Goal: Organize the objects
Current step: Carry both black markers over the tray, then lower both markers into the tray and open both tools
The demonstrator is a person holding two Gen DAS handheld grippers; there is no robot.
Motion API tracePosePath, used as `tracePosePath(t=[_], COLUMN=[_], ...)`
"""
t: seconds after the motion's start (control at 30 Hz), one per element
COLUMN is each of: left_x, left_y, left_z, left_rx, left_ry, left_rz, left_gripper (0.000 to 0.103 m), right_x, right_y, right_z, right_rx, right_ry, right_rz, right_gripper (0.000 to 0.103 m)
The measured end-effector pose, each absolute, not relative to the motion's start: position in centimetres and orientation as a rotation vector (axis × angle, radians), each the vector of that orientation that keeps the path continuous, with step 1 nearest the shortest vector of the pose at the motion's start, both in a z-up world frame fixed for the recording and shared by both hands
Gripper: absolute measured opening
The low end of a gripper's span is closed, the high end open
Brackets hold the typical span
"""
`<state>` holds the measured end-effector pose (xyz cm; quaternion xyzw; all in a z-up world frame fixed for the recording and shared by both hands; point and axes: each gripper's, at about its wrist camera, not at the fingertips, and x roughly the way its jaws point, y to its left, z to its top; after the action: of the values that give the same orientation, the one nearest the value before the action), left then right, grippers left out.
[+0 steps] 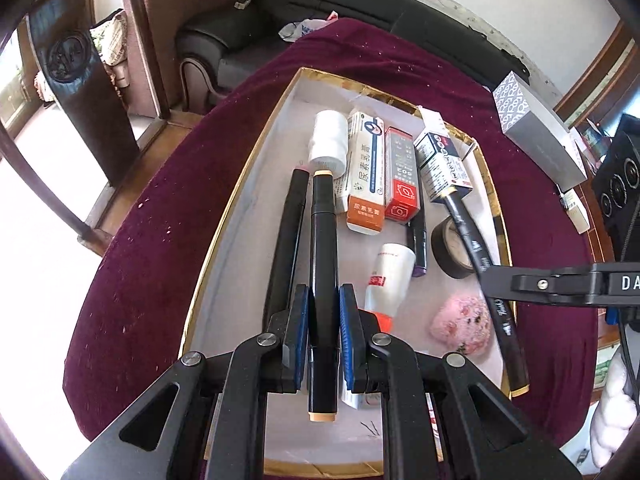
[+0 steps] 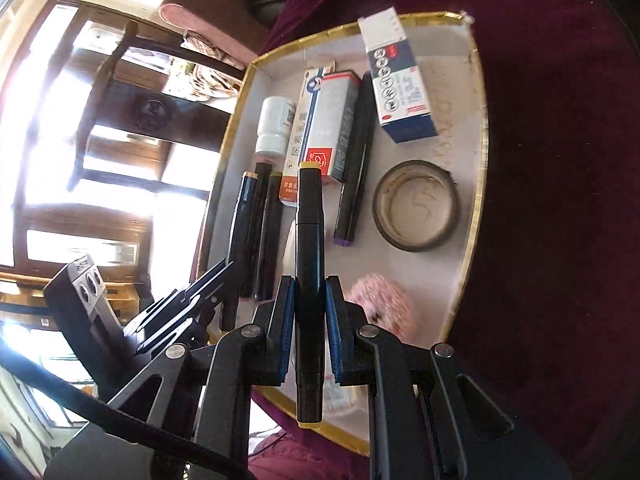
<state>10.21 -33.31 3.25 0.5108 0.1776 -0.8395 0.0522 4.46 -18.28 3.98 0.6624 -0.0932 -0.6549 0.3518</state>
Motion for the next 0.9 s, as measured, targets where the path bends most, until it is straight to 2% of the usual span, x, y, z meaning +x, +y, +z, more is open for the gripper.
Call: tracePosePath(t=[0.5, 0.67, 0.73, 0.77, 0.83, 0.9], left_x=[8.1, 7.8, 7.9, 8.0, 8.2, 8.5], left_y=[-32.9, -33.7, -33.6, -33.5, -33.2, -32.9], left_z=[2.2, 1.3, 1.3, 1.5, 1.9, 2.6], left_rx=[1.625, 1.642, 1.634, 1.627, 1.604, 1.570], left_ry=[0.437, 0.491, 0.464, 0.451, 0.429, 0.386], left_rz=[-2.643, -2.585, -2.579, -2.582, -2.595, -2.598], left_gripper=[0.012, 0.015, 0.020, 0.028, 0.035, 0.048], right_x=[4.3, 4.8, 4.8, 4.8, 4.8, 4.9], right_y=[-19.1, -19.4, -19.3, -19.2, -19.1, -19.0], right_z=[2.1, 2.1, 2.0, 2.0, 2.2, 2.5], right_rx=[1.770, 1.784, 1.793, 1.795, 1.790, 1.784], right_ry=[-0.130, -0.081, -0.073, -0.064, -0.052, -0.050], right_rz=[-1.816, -1.840, -1.847, -1.854, -1.868, -1.878], right_gripper=[0.013, 0.014, 0.015, 0.020, 0.027, 0.037])
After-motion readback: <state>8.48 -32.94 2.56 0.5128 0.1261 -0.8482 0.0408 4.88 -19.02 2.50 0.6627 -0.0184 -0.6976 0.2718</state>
